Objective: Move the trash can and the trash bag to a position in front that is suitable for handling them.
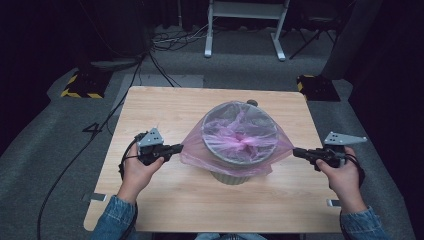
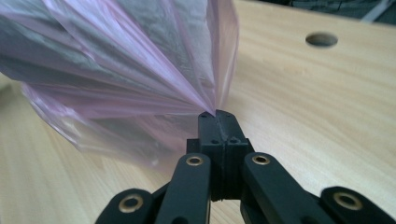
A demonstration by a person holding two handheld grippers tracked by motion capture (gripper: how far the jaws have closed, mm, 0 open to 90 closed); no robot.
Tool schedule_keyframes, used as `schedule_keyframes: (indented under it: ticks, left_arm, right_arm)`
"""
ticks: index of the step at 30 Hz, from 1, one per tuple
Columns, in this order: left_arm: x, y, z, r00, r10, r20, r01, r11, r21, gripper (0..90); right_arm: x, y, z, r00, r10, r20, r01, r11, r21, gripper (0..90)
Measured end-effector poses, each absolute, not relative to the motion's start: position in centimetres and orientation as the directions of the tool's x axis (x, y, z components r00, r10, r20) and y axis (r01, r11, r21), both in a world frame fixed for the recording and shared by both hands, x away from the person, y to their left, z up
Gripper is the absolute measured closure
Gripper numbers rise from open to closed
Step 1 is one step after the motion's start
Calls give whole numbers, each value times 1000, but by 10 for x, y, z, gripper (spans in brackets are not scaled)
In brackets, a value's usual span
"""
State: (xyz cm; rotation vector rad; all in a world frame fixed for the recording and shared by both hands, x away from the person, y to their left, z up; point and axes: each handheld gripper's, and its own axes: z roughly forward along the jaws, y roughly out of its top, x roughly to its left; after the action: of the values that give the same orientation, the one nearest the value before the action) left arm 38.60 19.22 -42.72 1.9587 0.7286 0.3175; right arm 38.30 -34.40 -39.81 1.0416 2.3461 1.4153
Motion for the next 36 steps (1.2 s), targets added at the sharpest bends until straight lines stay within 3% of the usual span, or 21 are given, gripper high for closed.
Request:
schedule_keyframes:
  ticks: [4,6,11,12,13,14,15,16,18,20,22,23,24,26,27,29,36]
  left_arm:
    - [388,188,-444,778,618,-114,402,-350,846,900]
    - [388,187,-453,777,624,-83,411,-402,818,900]
    - [384,190,-466,788,602,-130,431,-388,815,900]
    - [382,190,-464,792,599,-117,410,-381,829,846]
    - [379,190,-461,799,593,-100,381,-370,847,697]
    - [376,190,-456,802,589,-105,370,-350,861,598]
    - [374,190,-450,811,574,-113,357,-332,873,578]
    - [373,189,-444,817,564,-116,343,-314,886,546]
    - [373,185,-433,830,548,-102,306,-297,905,440]
    - [376,177,-424,842,535,-75,270,-297,916,344]
    - [380,168,-416,851,523,-54,249,-310,918,360]
    - [381,165,-413,861,507,-48,240,-321,916,454]
    - [383,161,-410,868,495,-42,231,-326,917,592]
    - [385,157,-403,867,497,-27,217,-330,919,708]
    - [386,156,-400,866,500,-31,222,-327,919,817]
    - [390,156,-396,858,512,-33,220,-309,925,880]
    - [404,148,-401,830,556,-48,254,-300,919,900]
  right_arm:
    - [394,-340,-419,-713,670,208,509,290,811,900]
    - [396,-337,-432,-707,678,199,537,332,775,900]
    - [396,-342,-458,-680,691,244,603,338,723,900]
    - [394,-344,-456,-685,684,252,595,325,735,900]
    - [391,-345,-451,-700,669,250,576,321,752,897]
    - [389,-346,-444,-722,651,235,544,324,774,705]
    - [386,-344,-436,-740,644,193,501,337,797,555]
    - [383,-342,-428,-761,630,155,460,355,814,461]
    - [379,-334,-412,-793,598,119,399,362,843,308]
    - [377,-324,-399,-817,571,78,343,373,862,251]
    - [380,-314,-390,-837,545,58,301,370,879,311]
    - [383,-310,-386,-843,536,48,285,369,885,418]
    - [386,-307,-383,-852,521,49,280,375,884,596]
    - [392,-303,-381,-863,498,81,298,372,879,791]
    - [395,-301,-380,-863,497,97,310,367,877,900]
    - [401,-302,-381,-840,530,116,345,359,867,900]
    - [421,-306,-424,-771,613,175,505,421,753,900]
